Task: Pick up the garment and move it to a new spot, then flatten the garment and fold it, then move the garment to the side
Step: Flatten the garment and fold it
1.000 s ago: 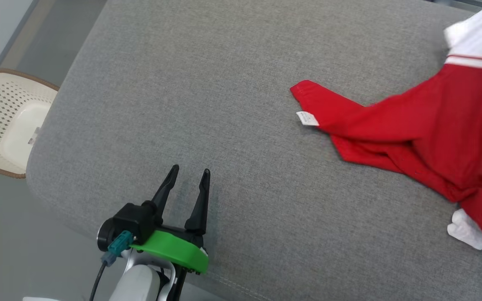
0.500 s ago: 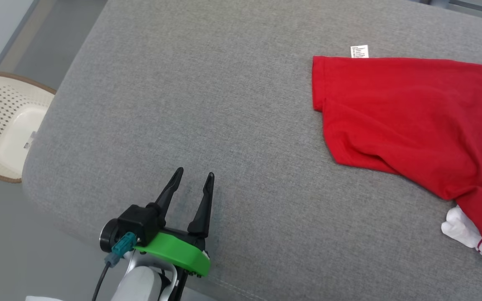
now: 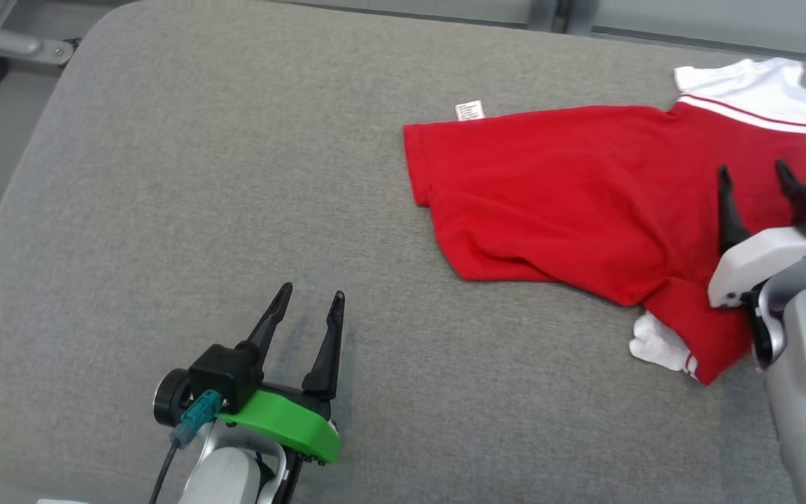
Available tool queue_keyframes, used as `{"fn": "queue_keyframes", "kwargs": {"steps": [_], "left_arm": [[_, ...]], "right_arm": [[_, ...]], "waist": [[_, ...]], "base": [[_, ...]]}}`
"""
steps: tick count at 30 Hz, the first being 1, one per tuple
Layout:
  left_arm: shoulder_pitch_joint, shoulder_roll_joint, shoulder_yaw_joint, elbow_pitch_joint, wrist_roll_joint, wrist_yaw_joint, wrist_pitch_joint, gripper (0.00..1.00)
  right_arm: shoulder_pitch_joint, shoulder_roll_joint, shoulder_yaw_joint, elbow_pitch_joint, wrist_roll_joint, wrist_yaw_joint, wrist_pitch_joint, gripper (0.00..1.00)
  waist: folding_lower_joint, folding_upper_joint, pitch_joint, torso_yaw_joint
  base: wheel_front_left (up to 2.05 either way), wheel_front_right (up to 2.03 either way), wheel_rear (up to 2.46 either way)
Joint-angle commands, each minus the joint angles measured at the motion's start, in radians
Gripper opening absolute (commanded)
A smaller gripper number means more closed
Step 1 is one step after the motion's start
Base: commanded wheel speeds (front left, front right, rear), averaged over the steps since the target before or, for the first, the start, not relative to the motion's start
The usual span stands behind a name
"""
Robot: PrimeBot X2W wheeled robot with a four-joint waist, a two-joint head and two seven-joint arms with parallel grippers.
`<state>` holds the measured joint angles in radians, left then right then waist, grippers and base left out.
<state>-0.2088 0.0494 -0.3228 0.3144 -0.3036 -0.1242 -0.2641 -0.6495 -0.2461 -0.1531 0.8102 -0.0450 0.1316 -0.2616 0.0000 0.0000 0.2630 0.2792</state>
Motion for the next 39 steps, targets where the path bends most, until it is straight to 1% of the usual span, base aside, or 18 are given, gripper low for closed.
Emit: {"fn": "queue_keyframes", "kwargs": {"steps": [1, 6, 8, 14, 16, 21, 22, 25, 27, 30, 36, 39], "left_arm": [[0.014, 0.003, 0.004, 0.007, 0.011, -0.004, 0.000, 1.00], [0.021, 0.003, 0.010, 0.039, 0.009, -0.006, 0.000, 1.00], [0.022, 0.003, 0.009, 0.047, 0.008, -0.006, 0.000, 1.00], [0.036, 0.003, 0.021, 0.070, 0.006, -0.008, 0.000, 1.00], [0.038, 0.003, 0.027, 0.073, 0.007, -0.008, 0.000, 1.00], [0.048, 0.003, 0.052, 0.084, 0.002, -0.008, 0.000, 1.00], [0.048, 0.003, 0.052, 0.084, 0.002, -0.008, 0.000, 1.00], [0.044, 0.003, 0.062, 0.102, -0.001, -0.007, 0.000, 1.00], [0.025, 0.003, 0.070, 0.134, -0.004, -0.007, 0.000, 1.00], [0.001, 0.003, 0.071, 0.179, -0.017, -0.008, 0.000, 1.00], [-0.040, 0.004, 0.137, 0.264, -0.020, -0.007, 0.000, 1.00], [-0.062, 0.004, 0.178, 0.306, -0.023, 0.005, 0.000, 1.00]], "right_arm": [[0.059, 0.022, 0.020, -0.053, 0.030, -0.002, -0.004, 1.00], [0.204, 0.077, 0.066, -0.189, 0.109, -0.002, -0.004, 1.00], [0.251, 0.088, 0.083, -0.232, 0.125, -0.002, -0.004, 1.00], [0.374, 0.124, 0.097, -0.334, 0.155, -0.002, -0.004, 1.00], [0.398, 0.126, 0.109, -0.357, 0.151, -0.002, -0.004, 1.00], [0.432, 0.140, 0.129, -0.389, 0.170, -0.002, -0.004, 1.00], [0.432, 0.140, 0.129, -0.389, 0.170, -0.002, -0.004, 1.00], [0.443, 0.152, 0.143, -0.393, 0.177, -0.002, -0.004, 1.00], [0.446, 0.161, 0.154, -0.393, 0.178, -0.002, -0.004, 1.00], [0.446, 0.167, 0.157, -0.391, 0.181, -0.002, -0.004, 1.00], [0.423, 0.166, 0.158, -0.404, 0.182, -0.002, -0.004, 1.00], [0.417, 0.165, 0.163, -0.411, 0.182, -0.002, -0.004, 1.00]], "waist": [[0.0000, 0.0000, -0.085, -0.121], [0.0000, 0.0000, -0.114, -0.189], [0.0000, 0.0000, -0.123, -0.212], [0.0000, 0.0000, -0.138, -0.283], [0.0000, 0.0000, -0.139, -0.309], [0.0000, 0.0000, -0.139, -0.373], [0.0000, 0.0000, -0.139, -0.373], [0.0000, 0.0000, -0.137, -0.405], [0.0000, 0.0000, -0.128, -0.437], [0.0000, 0.0000, -0.116, -0.466], [0.0000, 0.0000, -0.083, -0.523], [0.0000, 0.0000, -0.072, -0.546]], "base": [[0.00, 0.00, 0.00], [0.00, 0.00, 0.00], [0.00, 0.00, 0.00], [0.00, 0.00, 0.00], [0.00, 0.00, 0.00], [0.00, 0.00, 0.00], [0.00, 0.00, 0.00], [0.00, 0.00, 0.00], [0.00, 0.00, 0.00], [0.00, 0.00, 0.00], [0.00, 0.00, 0.00], [0.00, 0.00, 0.00]]}}
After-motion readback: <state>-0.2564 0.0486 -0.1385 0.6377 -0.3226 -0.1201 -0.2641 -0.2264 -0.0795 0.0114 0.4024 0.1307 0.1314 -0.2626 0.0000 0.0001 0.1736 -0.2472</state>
